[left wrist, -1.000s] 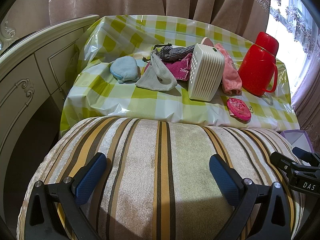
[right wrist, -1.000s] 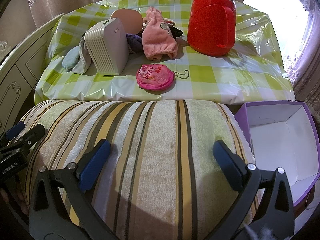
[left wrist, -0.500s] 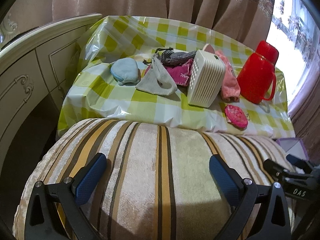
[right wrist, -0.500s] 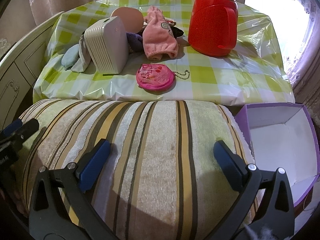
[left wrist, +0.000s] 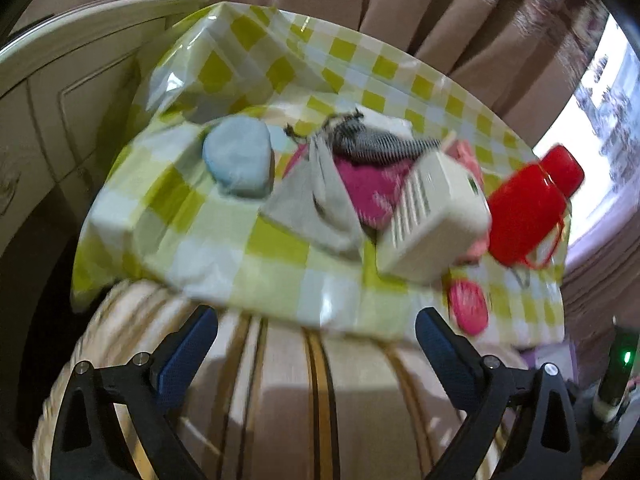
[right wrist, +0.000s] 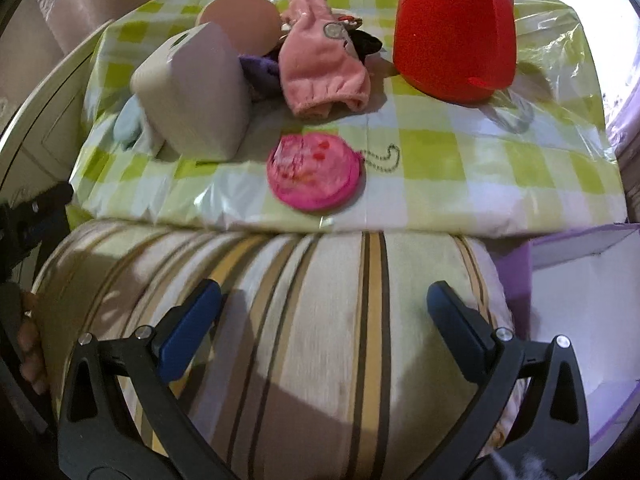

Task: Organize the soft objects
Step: 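Grasp the grey drawstring bag with the left gripper while the right gripper grasps the pink coin purse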

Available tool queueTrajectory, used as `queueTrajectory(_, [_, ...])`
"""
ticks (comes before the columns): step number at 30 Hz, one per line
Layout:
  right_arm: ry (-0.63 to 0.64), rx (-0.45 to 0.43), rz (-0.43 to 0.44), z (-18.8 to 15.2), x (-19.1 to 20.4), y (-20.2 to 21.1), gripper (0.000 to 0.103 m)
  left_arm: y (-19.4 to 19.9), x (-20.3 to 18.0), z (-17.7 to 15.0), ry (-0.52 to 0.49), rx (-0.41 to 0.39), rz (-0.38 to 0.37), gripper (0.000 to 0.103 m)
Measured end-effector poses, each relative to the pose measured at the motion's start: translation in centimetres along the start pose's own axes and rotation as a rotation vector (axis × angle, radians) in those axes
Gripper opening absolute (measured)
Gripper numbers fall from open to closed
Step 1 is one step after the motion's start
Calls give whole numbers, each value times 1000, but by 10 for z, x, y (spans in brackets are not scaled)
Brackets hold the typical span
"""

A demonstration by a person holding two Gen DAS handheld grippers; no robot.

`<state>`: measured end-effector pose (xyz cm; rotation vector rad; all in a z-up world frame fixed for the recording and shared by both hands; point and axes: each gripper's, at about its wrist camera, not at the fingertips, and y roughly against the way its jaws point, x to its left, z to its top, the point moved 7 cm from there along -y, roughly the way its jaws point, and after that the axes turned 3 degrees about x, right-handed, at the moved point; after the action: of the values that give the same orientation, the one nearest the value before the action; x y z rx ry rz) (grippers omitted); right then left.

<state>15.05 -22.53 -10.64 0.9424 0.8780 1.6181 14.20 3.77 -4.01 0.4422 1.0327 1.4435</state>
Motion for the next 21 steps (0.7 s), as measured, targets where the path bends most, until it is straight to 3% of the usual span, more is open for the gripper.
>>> queueTrajectory(2, [22,3,3,10,3,-8,103,-10,2,20,12,-3,7,100])
queueTrajectory(7, [69,-9,-58,33,2,-22,103,-59,8,55,88,71,-11,86])
queueTrajectory(16, [122,1,-73,68,5,-48,103,-104,10,75,117,115,-4,82])
queueTrajectory(21, [165,10,-103,81,12,-65,102,-121,12,78,105,118,-9,61])
